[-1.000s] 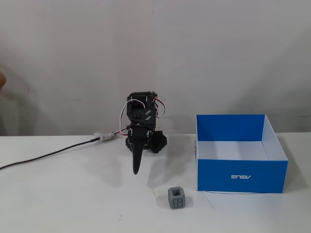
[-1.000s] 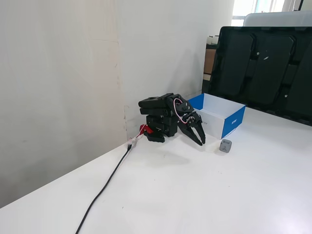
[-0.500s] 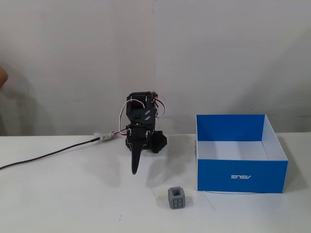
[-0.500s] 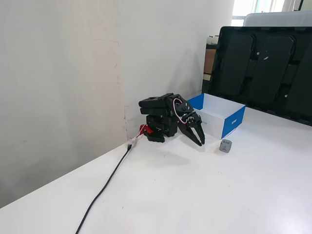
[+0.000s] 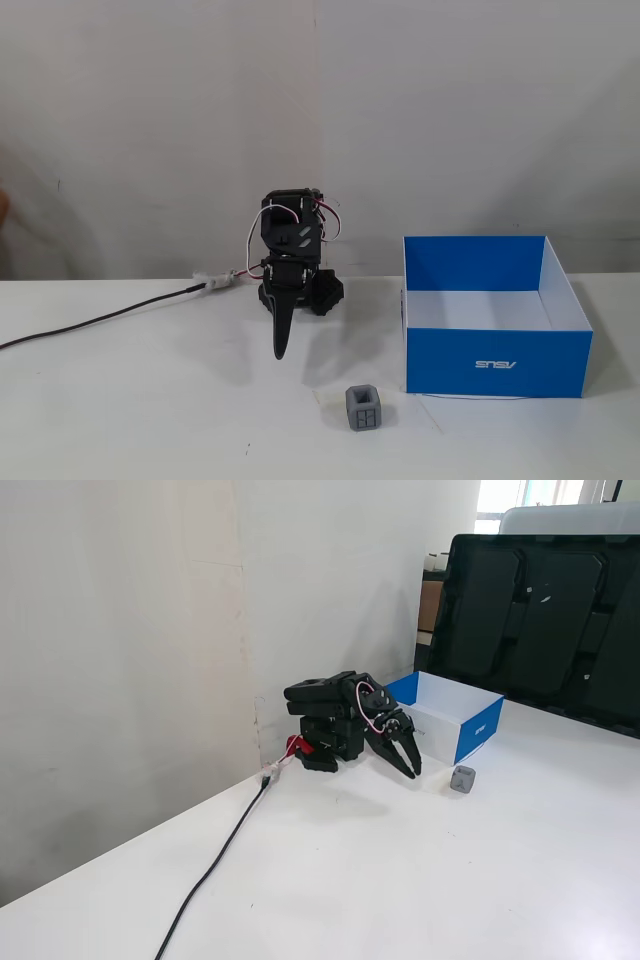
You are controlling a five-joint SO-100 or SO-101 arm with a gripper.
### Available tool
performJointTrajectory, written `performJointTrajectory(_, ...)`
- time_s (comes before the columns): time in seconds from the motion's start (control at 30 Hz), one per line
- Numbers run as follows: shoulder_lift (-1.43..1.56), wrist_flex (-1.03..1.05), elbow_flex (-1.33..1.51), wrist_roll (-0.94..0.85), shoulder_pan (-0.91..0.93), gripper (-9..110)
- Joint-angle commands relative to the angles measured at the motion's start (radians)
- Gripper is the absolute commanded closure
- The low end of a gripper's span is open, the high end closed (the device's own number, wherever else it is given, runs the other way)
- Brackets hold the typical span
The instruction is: Pick the gray block and keep it in the box.
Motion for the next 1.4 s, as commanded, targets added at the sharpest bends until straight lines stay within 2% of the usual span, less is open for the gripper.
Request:
performJointTrajectory(0.0, 0.17, 0.029, -0.057, -0.002, -0.018, 101)
performJointTrajectory(0.33, 0.123, 0.123, -0.342, -0.017, -0.138, 101)
performJointTrajectory(0.63, -0.397, 0.192, -0.801, 0.052, -0.282, 101)
performJointTrajectory(0.83, -0.563, 0.176, -0.827, 0.106, -0.387, 101)
performJointTrajectory(0.87, -0.609, 0.175, -0.844, 0.121, -0.402, 99)
performJointTrajectory(1.03, -0.772, 0.13, -0.85, 0.175, -0.446, 70)
performJointTrajectory(1.1, -0.816, 0.091, -0.873, 0.201, -0.479, 67)
performJointTrajectory(1.37, -1.201, 0.118, -1.124, 0.285, -0.506, 65)
